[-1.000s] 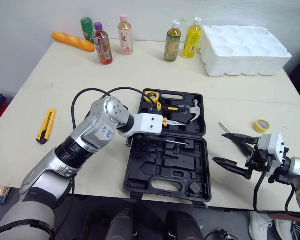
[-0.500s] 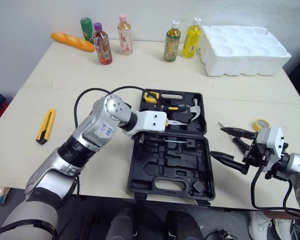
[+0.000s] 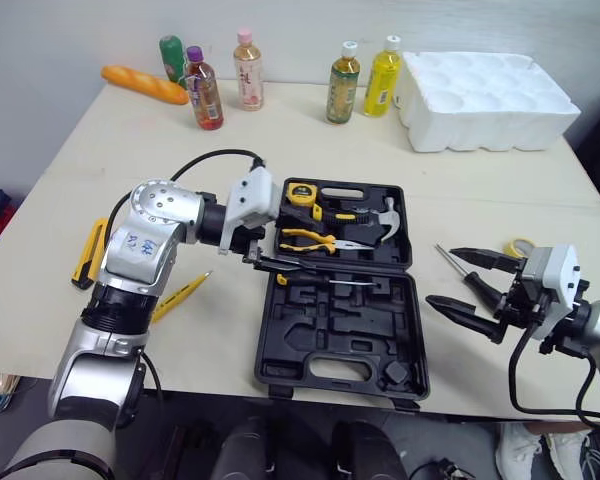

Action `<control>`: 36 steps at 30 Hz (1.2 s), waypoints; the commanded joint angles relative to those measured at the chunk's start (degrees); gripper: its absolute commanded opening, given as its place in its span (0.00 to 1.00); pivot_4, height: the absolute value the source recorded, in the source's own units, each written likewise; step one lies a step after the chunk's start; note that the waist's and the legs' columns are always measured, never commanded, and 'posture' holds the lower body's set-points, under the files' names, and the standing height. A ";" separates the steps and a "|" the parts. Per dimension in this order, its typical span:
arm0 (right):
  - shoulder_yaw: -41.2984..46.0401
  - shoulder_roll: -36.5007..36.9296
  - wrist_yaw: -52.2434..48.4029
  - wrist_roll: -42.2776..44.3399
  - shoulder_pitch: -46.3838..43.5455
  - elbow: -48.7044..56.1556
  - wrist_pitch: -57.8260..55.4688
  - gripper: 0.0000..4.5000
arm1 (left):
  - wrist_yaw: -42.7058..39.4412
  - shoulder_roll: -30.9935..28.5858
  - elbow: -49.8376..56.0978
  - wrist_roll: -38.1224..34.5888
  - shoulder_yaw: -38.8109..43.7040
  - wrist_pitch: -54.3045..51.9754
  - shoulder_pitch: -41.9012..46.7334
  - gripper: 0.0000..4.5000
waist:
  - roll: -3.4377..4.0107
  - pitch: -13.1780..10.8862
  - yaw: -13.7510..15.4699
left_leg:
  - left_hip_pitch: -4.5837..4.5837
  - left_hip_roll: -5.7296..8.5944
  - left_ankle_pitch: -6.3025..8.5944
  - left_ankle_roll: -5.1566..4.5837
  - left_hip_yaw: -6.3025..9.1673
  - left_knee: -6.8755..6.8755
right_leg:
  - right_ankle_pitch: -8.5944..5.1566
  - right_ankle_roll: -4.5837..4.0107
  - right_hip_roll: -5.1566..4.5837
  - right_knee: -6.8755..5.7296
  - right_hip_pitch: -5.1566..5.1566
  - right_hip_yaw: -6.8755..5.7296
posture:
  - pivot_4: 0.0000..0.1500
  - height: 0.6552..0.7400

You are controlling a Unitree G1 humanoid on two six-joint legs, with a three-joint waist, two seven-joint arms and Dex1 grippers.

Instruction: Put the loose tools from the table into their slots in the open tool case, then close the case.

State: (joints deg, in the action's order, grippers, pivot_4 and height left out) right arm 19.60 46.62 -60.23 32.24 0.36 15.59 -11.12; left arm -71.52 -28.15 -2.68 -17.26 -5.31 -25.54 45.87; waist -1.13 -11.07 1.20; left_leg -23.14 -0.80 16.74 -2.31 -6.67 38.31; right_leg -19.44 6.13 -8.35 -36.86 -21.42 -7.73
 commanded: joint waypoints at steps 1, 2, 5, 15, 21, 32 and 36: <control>2.62 -1.29 0.46 1.47 -0.94 -0.27 1.96 1.00 | 1.51 0.26 2.32 -2.85 1.70 0.52 -2.79 0.80 | 0.00 0.00 0.09 | -0.01 0.01 0.00 -0.01 0.00 0.00 | 0.00 0.00 -0.01 0.00 0.00 0.00 | 1.00 1.00; 2.85 -1.70 0.81 1.08 -0.98 -0.95 2.40 1.00 | 1.69 0.61 2.35 -2.03 0.93 3.14 -4.81 0.75 | 0.00 0.00 0.11 | 0.02 0.02 0.01 -0.01 0.01 -0.01 | 0.00 0.00 -0.01 0.02 0.03 -0.01 | 1.00 1.00; 2.74 -2.12 0.73 0.47 -0.47 -1.38 2.66 1.00 | 2.88 1.21 2.19 -0.50 -0.81 6.61 -8.17 0.51 | 0.01 0.01 0.06 | 0.04 0.03 0.00 0.00 0.00 -0.02 | 0.00 0.00 0.00 0.01 0.03 -0.01 | 1.00 1.00; 1.21 -1.66 0.58 -0.85 -0.98 -1.63 2.82 1.00 | 8.22 2.02 -1.34 5.98 -5.80 11.13 -8.94 0.01 | 0.01 0.01 0.06 | 0.04 0.02 0.00 0.00 -0.01 -0.01 | 0.00 0.00 0.00 0.00 0.02 -0.01 | 1.00 1.00; 0.55 -1.52 0.28 -1.17 -0.71 -1.28 2.35 1.00 | 8.73 1.79 -3.47 8.15 -7.87 11.49 -8.28 0.01 | 0.01 0.01 0.11 | 0.04 0.02 0.00 0.00 -0.02 -0.02 | 0.00 0.00 0.00 0.00 0.02 -0.02 | 1.00 1.00; 0.32 -1.73 0.19 -1.63 1.21 -0.65 2.66 1.00 | 11.10 4.39 -7.53 9.66 -8.85 12.18 -6.80 0.01 | 0.01 0.01 0.09 | 0.04 0.02 0.00 0.00 -0.02 -0.02 | 0.00 0.01 0.00 -0.01 0.02 -0.03 | 1.00 1.00; 0.31 -1.97 0.04 -1.79 1.88 -0.75 3.23 1.00 | 11.44 5.15 -9.51 10.81 -9.63 12.41 -5.85 0.01 | 0.01 0.01 0.11 | 0.03 0.02 0.00 0.00 -0.02 -0.02 | 0.00 0.01 0.00 0.00 0.01 -0.05 | 1.00 1.00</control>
State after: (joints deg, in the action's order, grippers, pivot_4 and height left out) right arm 18.96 44.39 -59.92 30.28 1.92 13.33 -8.85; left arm -60.18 -23.16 -12.38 -6.65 -14.69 -13.75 38.88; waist -1.12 -11.06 1.32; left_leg -23.10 -0.77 16.74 -2.32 -6.70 38.30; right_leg -19.44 6.14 -8.35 -36.87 -21.40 -7.79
